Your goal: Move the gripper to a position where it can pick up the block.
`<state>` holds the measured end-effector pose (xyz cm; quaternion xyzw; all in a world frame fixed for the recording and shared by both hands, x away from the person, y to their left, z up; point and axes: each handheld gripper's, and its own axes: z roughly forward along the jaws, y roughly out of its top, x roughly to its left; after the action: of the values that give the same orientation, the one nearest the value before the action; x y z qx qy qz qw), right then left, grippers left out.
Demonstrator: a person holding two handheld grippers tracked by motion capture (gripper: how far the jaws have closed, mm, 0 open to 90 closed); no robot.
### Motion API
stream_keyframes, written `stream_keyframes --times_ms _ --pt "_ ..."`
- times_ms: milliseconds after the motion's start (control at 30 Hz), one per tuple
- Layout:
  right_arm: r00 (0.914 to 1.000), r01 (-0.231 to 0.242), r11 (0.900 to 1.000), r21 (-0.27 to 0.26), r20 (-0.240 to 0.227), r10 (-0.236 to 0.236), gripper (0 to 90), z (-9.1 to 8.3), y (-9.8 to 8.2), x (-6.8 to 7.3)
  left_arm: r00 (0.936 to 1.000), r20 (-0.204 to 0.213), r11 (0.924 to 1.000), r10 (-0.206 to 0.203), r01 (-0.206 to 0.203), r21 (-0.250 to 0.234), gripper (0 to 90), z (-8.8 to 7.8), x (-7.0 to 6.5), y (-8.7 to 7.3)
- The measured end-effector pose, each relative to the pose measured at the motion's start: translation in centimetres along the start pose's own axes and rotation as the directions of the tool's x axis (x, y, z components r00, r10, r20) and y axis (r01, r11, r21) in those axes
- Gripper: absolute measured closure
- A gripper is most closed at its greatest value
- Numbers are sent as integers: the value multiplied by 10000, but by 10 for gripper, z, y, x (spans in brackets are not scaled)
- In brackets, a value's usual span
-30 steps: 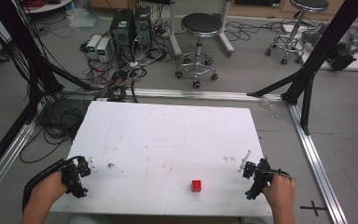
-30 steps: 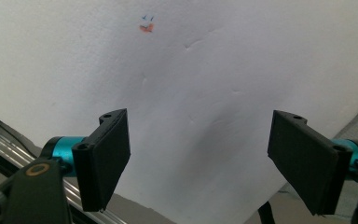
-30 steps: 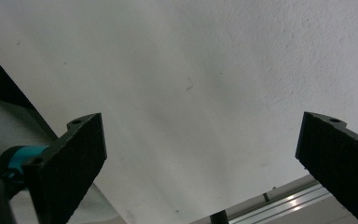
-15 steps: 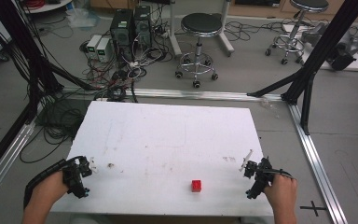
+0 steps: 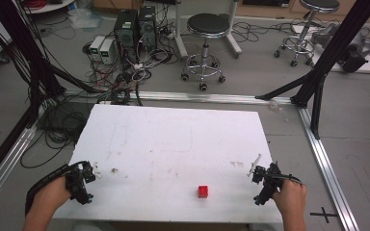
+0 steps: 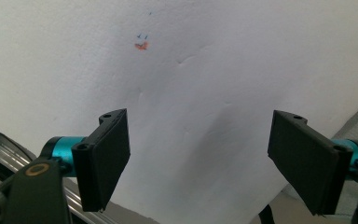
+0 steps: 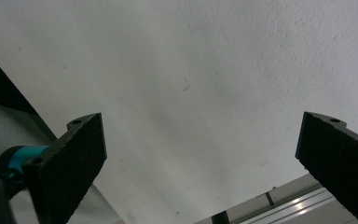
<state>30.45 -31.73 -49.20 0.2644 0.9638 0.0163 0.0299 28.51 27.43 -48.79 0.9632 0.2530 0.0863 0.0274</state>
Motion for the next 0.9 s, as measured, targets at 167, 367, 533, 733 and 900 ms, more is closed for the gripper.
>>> stream_keyframes --times_ms 167,367,533,733,900 --pt "9998 48 10000 -1 -167 -48 9 4 2 1 10000 44 10000 19 -19 -19 212 0 -1 1" --pt "9996 139 9993 -354 -251 -148 9 -2 9 -1 10000 -38 9999 -62 61 -141 211 -5 0 -2" --pt "9992 299 9976 -619 -254 -315 9 -12 19 -1 9999 19 9998 -101 101 -150 211 -7 2 -3" --pt "9945 1023 9917 -782 -136 -1037 9 -22 38 4 9999 70 9996 -88 89 -261 211 -7 0 -1" --pt "9882 1518 9839 -946 -66 -1531 9 -29 56 10 9999 84 9994 -73 76 -329 211 -9 1 -1"
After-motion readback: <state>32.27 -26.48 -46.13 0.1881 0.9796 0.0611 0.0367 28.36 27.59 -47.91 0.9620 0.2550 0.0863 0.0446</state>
